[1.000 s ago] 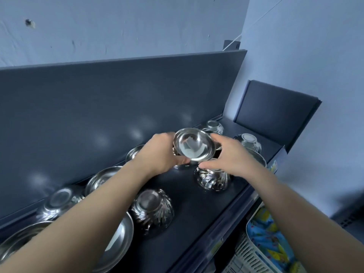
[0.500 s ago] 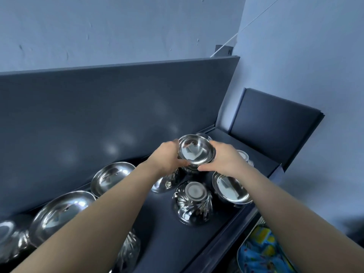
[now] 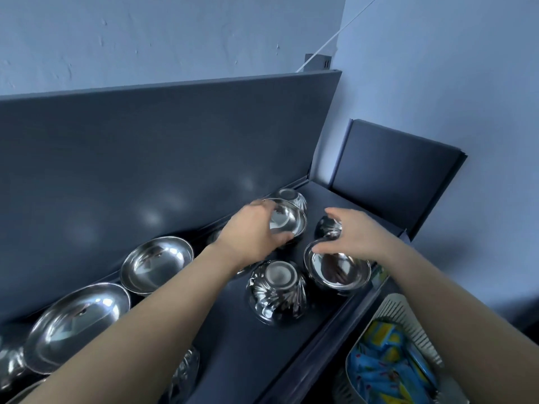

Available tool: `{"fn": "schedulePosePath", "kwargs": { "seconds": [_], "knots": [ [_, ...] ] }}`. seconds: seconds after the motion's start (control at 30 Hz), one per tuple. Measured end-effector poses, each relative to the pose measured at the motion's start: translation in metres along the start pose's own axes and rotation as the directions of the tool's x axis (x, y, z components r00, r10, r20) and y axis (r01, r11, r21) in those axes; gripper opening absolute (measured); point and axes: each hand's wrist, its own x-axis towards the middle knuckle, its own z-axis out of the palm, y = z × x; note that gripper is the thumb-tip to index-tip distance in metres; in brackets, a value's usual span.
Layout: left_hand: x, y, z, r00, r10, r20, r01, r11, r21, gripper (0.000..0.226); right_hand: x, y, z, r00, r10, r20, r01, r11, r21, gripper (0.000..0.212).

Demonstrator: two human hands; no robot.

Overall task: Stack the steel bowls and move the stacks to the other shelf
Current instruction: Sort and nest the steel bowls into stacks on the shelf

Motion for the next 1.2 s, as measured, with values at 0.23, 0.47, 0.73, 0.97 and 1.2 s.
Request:
{"fn": "schedulePosePath", "kwargs": {
  "seconds": [0.23, 0.47, 0.73, 0.97, 1.2],
  "knots": [
    [-0.008, 0.034, 0.024, 0.968, 0.078, 0.237, -0.126, 0.973, 0.194, 0.069, -0.046, 0.028, -0.003, 0.997, 0.039, 0.073, -0.039, 0.999, -0.015, 0.078],
    [-0.012, 0.046, 0.033, 0.951, 0.043, 0.307, -0.120, 0.965, 0.235, 0.061, -0.055, 0.035, 0.015, 0.999, -0.008, 0.050, 0.009, 1.000, -0.010, 0.070],
    [-0.014, 0.048, 0.024, 0.968, 0.066, 0.243, -0.072, 0.997, 0.015, 0.043, -0.065, 0.029, 0.007, 0.989, -0.083, -0.126, 0.088, 0.996, 0.034, 0.062],
    [-0.002, 0.020, -0.023, 0.993, 0.100, 0.058, -0.103, 0.993, 0.056, 0.042, -0.032, -0.012, -0.014, 0.964, -0.162, -0.210, 0.190, 0.975, 0.118, 0.072],
    [0.015, -0.021, -0.029, 0.997, -0.020, 0.080, 0.007, 0.987, 0.162, 0.040, 0.017, -0.042, 0.001, 0.977, -0.177, -0.121, 0.187, 0.980, 0.072, 0.091]
  ]
}}
